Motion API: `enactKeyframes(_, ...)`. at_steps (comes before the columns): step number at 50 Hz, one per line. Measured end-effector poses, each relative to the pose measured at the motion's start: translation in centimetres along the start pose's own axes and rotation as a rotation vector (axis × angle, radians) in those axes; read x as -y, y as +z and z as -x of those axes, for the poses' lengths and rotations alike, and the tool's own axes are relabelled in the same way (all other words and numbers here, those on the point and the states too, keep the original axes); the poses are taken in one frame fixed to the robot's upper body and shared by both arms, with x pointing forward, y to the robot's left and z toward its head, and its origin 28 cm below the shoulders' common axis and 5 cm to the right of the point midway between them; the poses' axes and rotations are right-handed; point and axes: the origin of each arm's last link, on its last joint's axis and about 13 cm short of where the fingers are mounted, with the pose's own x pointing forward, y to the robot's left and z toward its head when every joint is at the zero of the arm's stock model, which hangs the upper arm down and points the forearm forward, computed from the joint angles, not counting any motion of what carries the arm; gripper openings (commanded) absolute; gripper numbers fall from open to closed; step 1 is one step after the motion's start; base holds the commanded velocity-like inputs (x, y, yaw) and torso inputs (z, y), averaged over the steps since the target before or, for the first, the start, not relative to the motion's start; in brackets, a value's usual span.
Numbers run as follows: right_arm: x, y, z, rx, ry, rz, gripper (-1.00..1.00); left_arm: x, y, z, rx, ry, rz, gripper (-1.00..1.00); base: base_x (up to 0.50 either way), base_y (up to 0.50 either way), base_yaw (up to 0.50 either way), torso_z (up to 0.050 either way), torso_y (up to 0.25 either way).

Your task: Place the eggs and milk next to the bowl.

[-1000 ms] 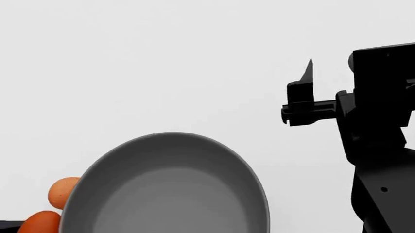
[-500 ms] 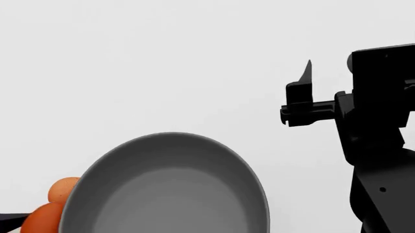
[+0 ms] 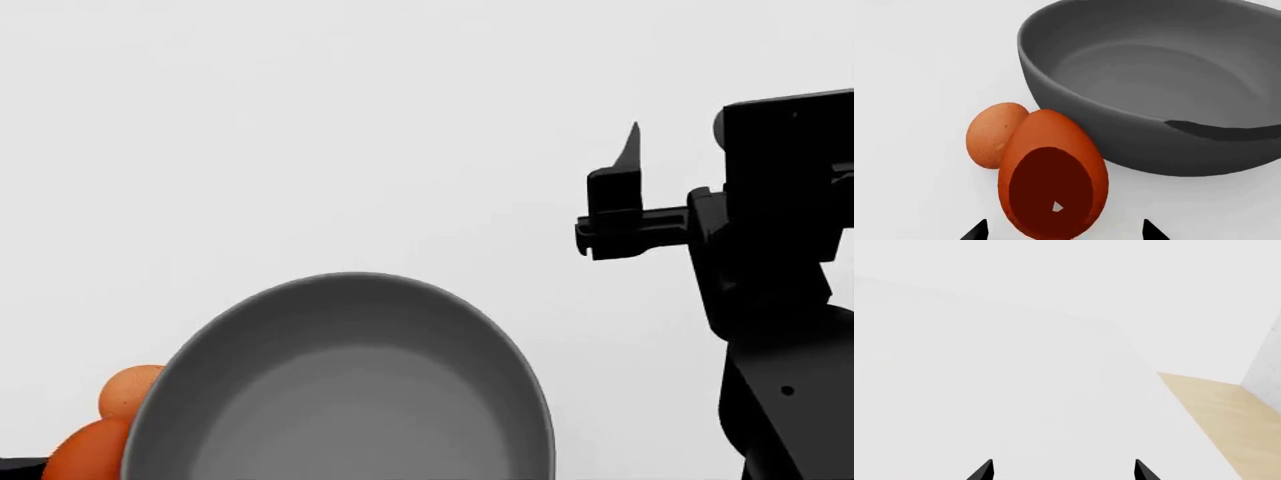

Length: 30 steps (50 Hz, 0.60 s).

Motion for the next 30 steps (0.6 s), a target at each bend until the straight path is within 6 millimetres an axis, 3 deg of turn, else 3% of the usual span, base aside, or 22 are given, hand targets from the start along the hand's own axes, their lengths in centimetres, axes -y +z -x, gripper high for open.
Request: enactKeyframes(30, -0.3, 0.2, -0.2, 0.003, 0.010, 0.002, 1.00, 0.6, 0.1, 3.3, -0.036, 0.089, 0.004, 1.00, 0.00, 0.00, 0.00, 0.000, -0.001)
